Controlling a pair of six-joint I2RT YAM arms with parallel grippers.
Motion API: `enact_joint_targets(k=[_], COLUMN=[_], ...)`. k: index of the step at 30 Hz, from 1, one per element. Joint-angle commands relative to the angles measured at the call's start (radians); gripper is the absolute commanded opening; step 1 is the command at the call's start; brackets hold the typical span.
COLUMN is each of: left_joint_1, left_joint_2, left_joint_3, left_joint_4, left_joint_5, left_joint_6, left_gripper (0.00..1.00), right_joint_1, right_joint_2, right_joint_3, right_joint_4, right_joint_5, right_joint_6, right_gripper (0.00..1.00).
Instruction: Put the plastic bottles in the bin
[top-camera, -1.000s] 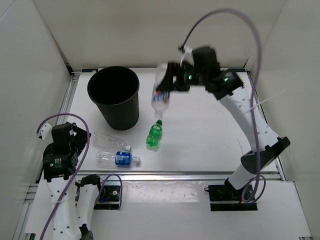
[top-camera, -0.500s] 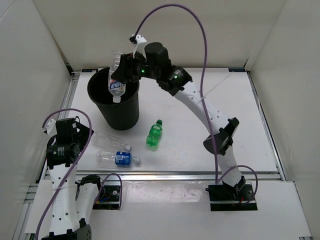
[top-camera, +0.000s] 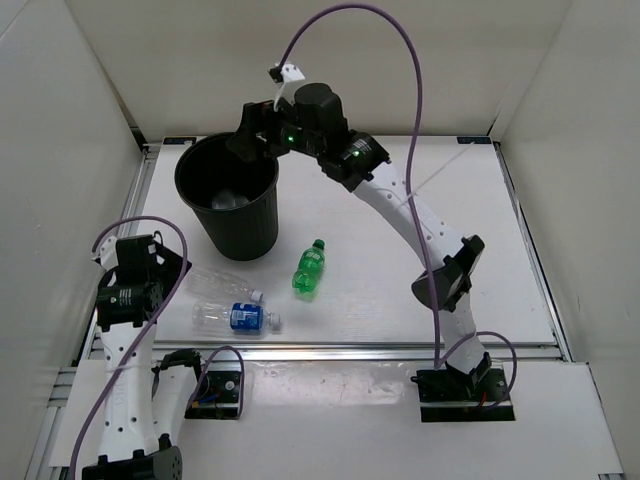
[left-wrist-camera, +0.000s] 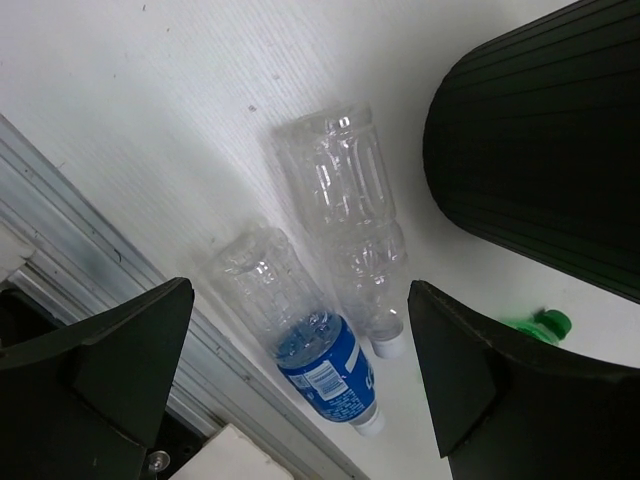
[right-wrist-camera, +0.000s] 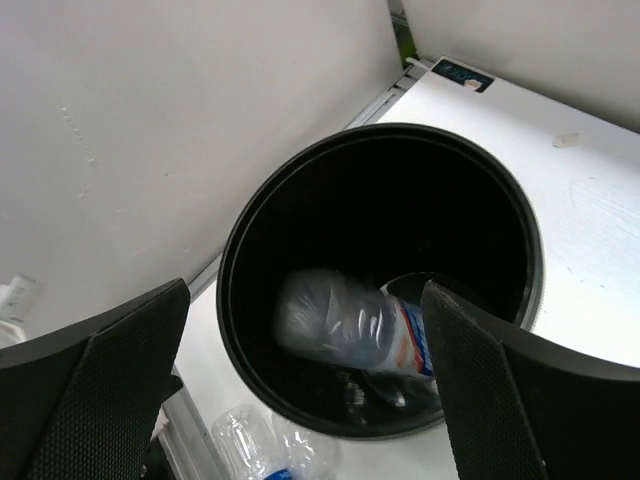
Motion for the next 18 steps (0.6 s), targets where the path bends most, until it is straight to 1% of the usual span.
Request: enact_joint_targets(k=[1,2,3,4,5,6,7,9,10,11,14,15,17,18], left_joint_1=[-0.003,-0.003,-0.003,-0.003,-0.003,-0.003,-0.003,-0.003,-0.003,-0.003,-0.003,-0.003,-0.003,-0.003], left_joint_2=[0.017,0.017,0.027,0.027,0.027,0.017,0.017,0.002,-0.024,-0.035,-0.078,-0.088,-0.108,-0.119], left_joint_3=[-0.018,-0.018,-0.018,-0.018,-0.018,-0.018,-0.029,-0.061,-0.081,-0.090,-0.118,-0.118,-0.136,-0.136], left_joint_4=[0.004,0.013,0.013,0.013,0.028,0.028,0.028,0.048,0.060,0.061,0.084,0.100,0.116,0.116], left_joint_5=[-0.004,-0.004,-0.018,-0.018,-0.035,-0.061,-0.070,-0.070,-0.070,-0.070,-0.070,-0.070,-0.070,-0.070], left_joint_6=[-0.016,-0.016,-0.016,-0.016,-0.016,-0.016,-0.016,0.004,0.004,0.016,0.016,0.016,0.016,-0.006], left_gripper=[1.00,1.00,1.00,1.00,1.00,1.00,1.00,1.00,1.00,1.00,1.00,1.00,1.00,1.00], right_joint_1=[-0.025,-0.035,-0.074,-0.103,-0.135,-0.202,-0.233,-0.301,-0.313,-0.313,-0.322,-0.310,-0.293,-0.274], right_joint_2=[-0.177,-0.214,-0.259,-0.359,-0.415,-0.470,-0.562,-0.630,-0.674,-0.688,-0.678,-0.644,-0.598,-0.543], right_joint_3=[-0.033,-0.034,-0.142,-0.223,-0.318,-0.427,-0.642,-0.826,-0.904,-1.033,-1.140,-1.166,-1.166,-1.157], right_joint_4=[-0.043,-0.071,-0.096,-0.116,-0.131,-0.131,-0.131,-0.131,-0.131,-0.131,-0.131,-0.131,-0.131,-0.169], right_joint_5=[0.129,0.169,0.200,0.214,0.179,0.133,0.080,-0.012,-0.095,-0.122,-0.200,-0.229,-0.241,-0.241], right_joint_6=[-0.014,-0.014,0.059,0.110,0.163,0.210,0.271,0.311,0.320,0.330,0.345,0.369,0.382,0.382], right_gripper=[1.00,1.00,1.00,1.00,1.00,1.00,1.00,1.00,0.99,0.99,0.99,0.99,0.99,0.99])
